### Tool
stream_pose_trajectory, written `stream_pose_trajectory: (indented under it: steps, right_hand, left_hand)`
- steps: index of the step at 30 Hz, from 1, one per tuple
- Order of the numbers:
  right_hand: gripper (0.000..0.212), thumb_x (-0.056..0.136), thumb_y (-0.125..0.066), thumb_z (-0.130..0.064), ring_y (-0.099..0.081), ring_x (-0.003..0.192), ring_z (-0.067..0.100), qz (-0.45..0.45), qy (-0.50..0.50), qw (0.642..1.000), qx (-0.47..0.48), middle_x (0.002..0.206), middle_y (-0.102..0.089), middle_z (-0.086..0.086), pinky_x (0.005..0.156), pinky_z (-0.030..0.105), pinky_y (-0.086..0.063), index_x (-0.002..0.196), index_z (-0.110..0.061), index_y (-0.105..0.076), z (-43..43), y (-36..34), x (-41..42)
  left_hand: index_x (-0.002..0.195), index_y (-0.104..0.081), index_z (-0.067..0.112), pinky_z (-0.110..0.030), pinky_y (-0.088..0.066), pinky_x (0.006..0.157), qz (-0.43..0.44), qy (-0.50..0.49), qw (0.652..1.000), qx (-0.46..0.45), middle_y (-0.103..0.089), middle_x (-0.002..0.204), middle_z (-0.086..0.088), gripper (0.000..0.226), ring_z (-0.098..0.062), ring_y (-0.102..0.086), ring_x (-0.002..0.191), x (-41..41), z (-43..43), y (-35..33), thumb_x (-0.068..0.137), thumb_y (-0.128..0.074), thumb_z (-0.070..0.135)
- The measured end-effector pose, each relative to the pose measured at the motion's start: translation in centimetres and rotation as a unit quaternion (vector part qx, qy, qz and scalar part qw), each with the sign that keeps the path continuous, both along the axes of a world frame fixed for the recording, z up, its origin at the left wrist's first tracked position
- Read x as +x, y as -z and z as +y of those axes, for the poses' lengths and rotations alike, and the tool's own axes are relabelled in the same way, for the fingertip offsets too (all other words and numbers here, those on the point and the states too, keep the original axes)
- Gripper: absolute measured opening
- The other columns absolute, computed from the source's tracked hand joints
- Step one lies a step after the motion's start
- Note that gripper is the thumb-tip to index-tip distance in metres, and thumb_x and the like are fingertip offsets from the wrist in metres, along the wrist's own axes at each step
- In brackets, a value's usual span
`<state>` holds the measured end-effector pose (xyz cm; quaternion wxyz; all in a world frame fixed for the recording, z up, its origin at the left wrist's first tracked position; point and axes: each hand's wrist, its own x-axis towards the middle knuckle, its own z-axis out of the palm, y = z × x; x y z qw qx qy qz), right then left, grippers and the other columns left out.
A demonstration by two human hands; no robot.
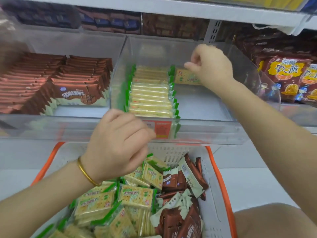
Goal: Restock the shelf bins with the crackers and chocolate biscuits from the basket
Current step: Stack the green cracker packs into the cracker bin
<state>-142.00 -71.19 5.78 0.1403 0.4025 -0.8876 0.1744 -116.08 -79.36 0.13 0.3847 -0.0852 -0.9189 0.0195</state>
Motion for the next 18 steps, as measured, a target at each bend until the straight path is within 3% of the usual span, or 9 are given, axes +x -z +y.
stream_pose_trajectory:
  steps: [3, 4, 6, 8, 10, 11, 15, 18]
  right_hand:
    - [0.015, 0.087, -0.064, -0.031, -0.055, 0.065, 0.012, -0.097, -0.125, 0.980, -0.123, 0.071, -0.054, -0.009, 0.064, 0.031, -0.045, 0.082, -0.020, -0.055, 5.1, -0.7, 8.3]
    - [0.016, 0.086, -0.066, -0.030, -0.054, 0.059, 0.007, -0.140, -0.167, 0.968, -0.122, 0.066, -0.053, -0.011, 0.061, 0.028, -0.045, 0.078, -0.021, -0.055, 6.6, 0.1, 10.9]
    - [0.015, 0.086, -0.066, -0.031, -0.055, 0.062, 0.004, -0.214, -0.205, 0.955, -0.017, 0.065, -0.056, -0.011, 0.061, 0.027, -0.046, 0.076, -0.025, -0.056, 8.1, 2.9, 14.3]
    - [0.011, 0.088, -0.061, -0.035, -0.059, 0.079, 0.009, -0.219, -0.196, 0.939, 0.179, 0.077, -0.059, -0.009, 0.072, 0.033, -0.049, 0.087, -0.024, -0.058, 8.0, 6.5, 15.3]
    - [0.021, 0.091, -0.059, -0.033, -0.059, 0.094, 0.021, -0.202, -0.189, 0.888, 0.367, 0.090, -0.061, -0.003, 0.081, 0.037, -0.050, 0.101, -0.015, -0.060, 7.3, 9.0, 15.1]
    - [0.025, 0.091, -0.059, -0.030, -0.059, 0.098, 0.025, -0.206, -0.189, 0.864, 0.418, 0.097, -0.063, 0.002, 0.083, 0.038, -0.050, 0.106, -0.011, -0.061, 6.9, 9.9, 14.9]
    - [0.024, 0.095, -0.055, -0.023, -0.057, 0.103, 0.026, -0.216, -0.184, 0.843, 0.458, 0.111, -0.063, 0.008, 0.074, 0.030, -0.041, 0.113, -0.009, -0.059, 5.9, 12.0, 14.4]
    - [0.025, 0.095, -0.054, -0.022, -0.055, 0.106, 0.026, -0.206, -0.182, 0.832, 0.482, 0.115, -0.060, 0.008, 0.074, 0.030, -0.040, 0.117, -0.010, -0.056, 6.2, 12.8, 13.8]
  left_hand:
    - [0.079, -0.068, 0.012, -0.031, -0.029, 0.067, -0.166, 0.010, 0.986, -0.029, -0.063, 0.073, -0.001, 0.021, -0.023, -0.057, 0.066, 2.0, -0.7, 4.6, 0.081, -0.047, 0.012]
    - [0.082, -0.067, 0.014, -0.031, -0.029, 0.067, -0.226, 0.002, 0.973, -0.039, -0.062, 0.073, 0.001, 0.022, -0.022, -0.058, 0.067, 2.3, -1.0, 6.3, 0.082, -0.045, 0.016]
    - [0.088, -0.068, 0.019, -0.031, -0.037, 0.069, -0.321, -0.026, 0.946, -0.043, -0.064, 0.076, 0.003, 0.025, -0.020, -0.061, 0.071, 2.4, -1.4, 9.7, 0.079, -0.044, 0.022]
    - [0.101, -0.066, 0.019, -0.033, -0.047, 0.070, -0.391, -0.062, 0.918, 0.011, -0.066, 0.086, 0.001, 0.024, -0.022, -0.064, 0.081, 1.9, -1.2, 12.2, 0.081, -0.053, 0.022]
    - [0.121, -0.055, 0.020, -0.039, -0.050, 0.077, -0.456, -0.110, 0.876, 0.114, -0.064, 0.105, -0.005, 0.031, -0.026, -0.060, 0.098, 0.8, -0.6, 13.9, 0.091, -0.050, 0.027]
    - [0.128, -0.048, 0.022, -0.039, -0.049, 0.082, -0.487, -0.138, 0.847, 0.160, -0.061, 0.113, -0.006, 0.034, -0.027, -0.058, 0.103, 0.2, -0.3, 14.8, 0.095, -0.046, 0.030]
    - [0.129, -0.045, 0.023, -0.037, -0.046, 0.088, -0.541, -0.170, 0.777, 0.272, -0.055, 0.121, -0.012, 0.034, -0.029, -0.054, 0.109, -1.9, 1.0, 18.7, 0.097, -0.045, 0.032]
    - [0.121, -0.055, 0.022, -0.038, -0.045, 0.092, -0.525, -0.187, 0.774, 0.299, -0.055, 0.116, -0.011, 0.028, -0.029, -0.051, 0.110, -2.3, 1.6, 20.8, 0.095, -0.049, 0.032]
